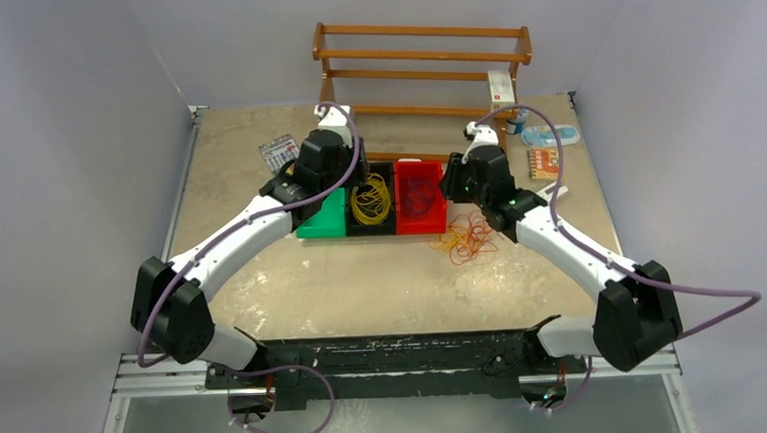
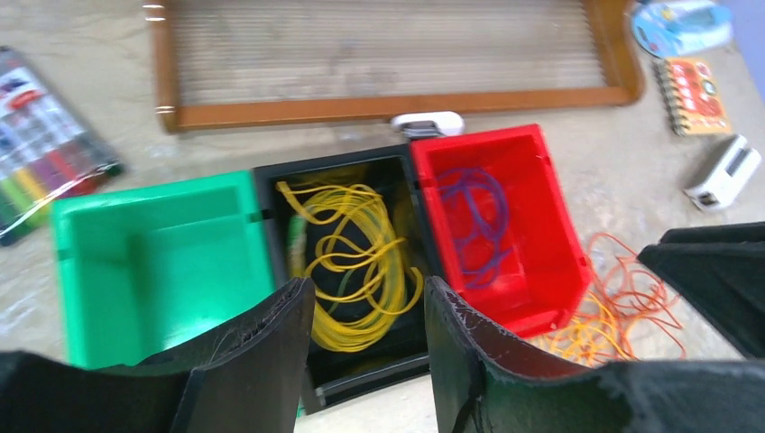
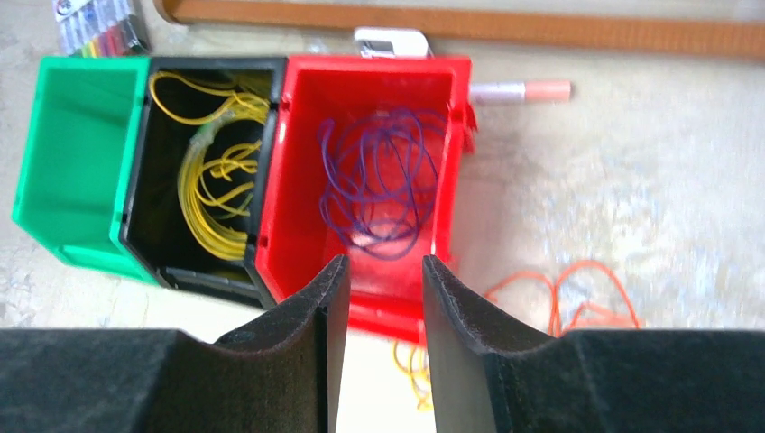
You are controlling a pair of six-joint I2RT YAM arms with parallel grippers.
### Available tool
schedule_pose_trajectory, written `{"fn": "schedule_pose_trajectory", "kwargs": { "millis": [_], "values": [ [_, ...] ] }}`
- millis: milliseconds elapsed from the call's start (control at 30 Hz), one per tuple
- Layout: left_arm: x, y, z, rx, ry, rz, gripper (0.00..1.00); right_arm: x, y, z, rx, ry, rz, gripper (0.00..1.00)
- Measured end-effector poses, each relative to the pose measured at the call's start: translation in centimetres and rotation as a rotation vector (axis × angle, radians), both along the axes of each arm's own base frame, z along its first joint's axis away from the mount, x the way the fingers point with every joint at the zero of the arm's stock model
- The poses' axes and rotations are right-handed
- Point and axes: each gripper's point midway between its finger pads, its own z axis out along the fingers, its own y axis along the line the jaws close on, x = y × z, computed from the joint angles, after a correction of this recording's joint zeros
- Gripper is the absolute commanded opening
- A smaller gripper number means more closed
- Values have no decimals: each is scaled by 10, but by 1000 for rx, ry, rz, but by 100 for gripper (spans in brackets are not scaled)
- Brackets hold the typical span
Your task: Untangle the cables
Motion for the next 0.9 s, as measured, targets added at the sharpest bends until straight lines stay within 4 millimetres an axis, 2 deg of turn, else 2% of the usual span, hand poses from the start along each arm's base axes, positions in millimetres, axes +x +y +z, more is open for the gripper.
{"fn": "schedule_pose_trajectory", "kwargs": {
  "millis": [67, 133, 300, 533, 700, 900],
  "values": [
    [0, -17, -2, -10, 6, -46, 47, -13, -8, -8, 12, 35, -38, 37],
    [2, -26, -5, -17, 12, -69, 47, -22, -14, -18, 24, 71, -74, 37],
    [3, -30, -9, -15, 21, -87, 47, -41, -29, -58, 8, 192, -163, 36],
    [4, -31, -8, -12, 14, -99, 47, -43, -45, -101, -75, 306, -239, 35],
    [4, -31, -8, -11, 13, -101, 47, -40, -60, -116, -108, 339, -291, 35],
    [5, -32, -6, -18, 3, -103, 47, -33, -68, -117, -109, 338, -321, 35]
  ]
}}
